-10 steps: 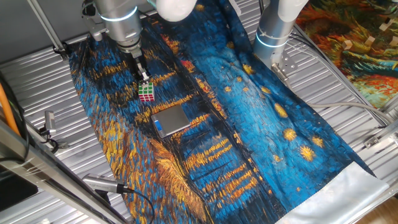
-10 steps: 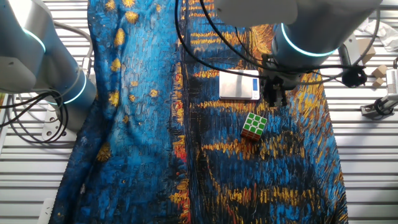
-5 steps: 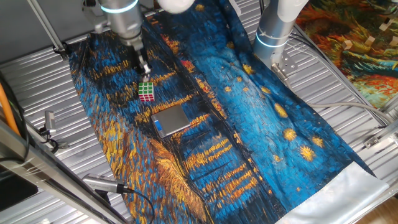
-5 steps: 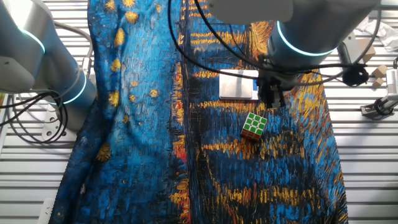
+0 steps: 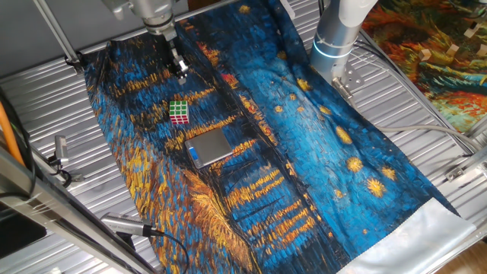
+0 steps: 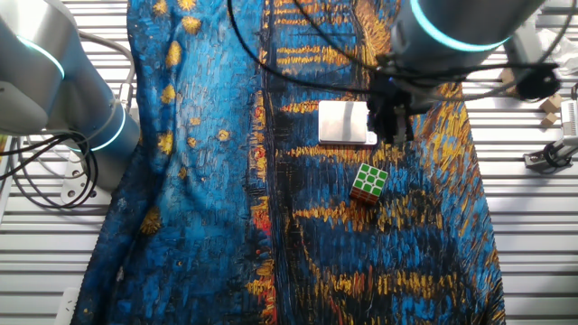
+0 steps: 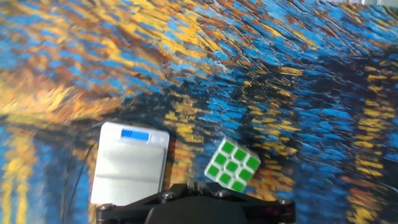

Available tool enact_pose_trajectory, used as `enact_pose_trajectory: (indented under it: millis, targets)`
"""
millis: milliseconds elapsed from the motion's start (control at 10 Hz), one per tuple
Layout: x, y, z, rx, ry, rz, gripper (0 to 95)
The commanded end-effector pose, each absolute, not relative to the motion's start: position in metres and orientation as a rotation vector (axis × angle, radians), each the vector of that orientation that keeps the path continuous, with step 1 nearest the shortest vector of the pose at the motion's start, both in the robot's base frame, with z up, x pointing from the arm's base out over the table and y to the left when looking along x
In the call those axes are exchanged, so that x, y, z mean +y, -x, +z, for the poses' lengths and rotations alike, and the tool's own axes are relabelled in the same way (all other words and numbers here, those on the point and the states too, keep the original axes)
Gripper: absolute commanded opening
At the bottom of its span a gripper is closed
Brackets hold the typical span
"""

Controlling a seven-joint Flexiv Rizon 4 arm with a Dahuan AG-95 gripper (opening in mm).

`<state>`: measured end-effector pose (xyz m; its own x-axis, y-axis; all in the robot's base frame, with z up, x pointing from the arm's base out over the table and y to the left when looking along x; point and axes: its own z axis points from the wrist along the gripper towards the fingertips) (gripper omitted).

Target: Place the block on the scale

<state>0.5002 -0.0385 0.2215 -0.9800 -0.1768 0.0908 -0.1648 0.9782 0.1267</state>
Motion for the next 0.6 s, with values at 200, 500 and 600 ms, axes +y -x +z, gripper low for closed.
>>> enact_pose_trajectory:
  millis: [200,500,600]
  targets:
    - [-0.034,-0.499,0.215,-3.029,-0.273,-0.18,0.0]
    - [-0.029,-0.486,0.211,-3.032,-0.28,-0.179,0.0]
    - [-0.028,-0.483,0.21,-3.031,-0.278,-0.182,0.0]
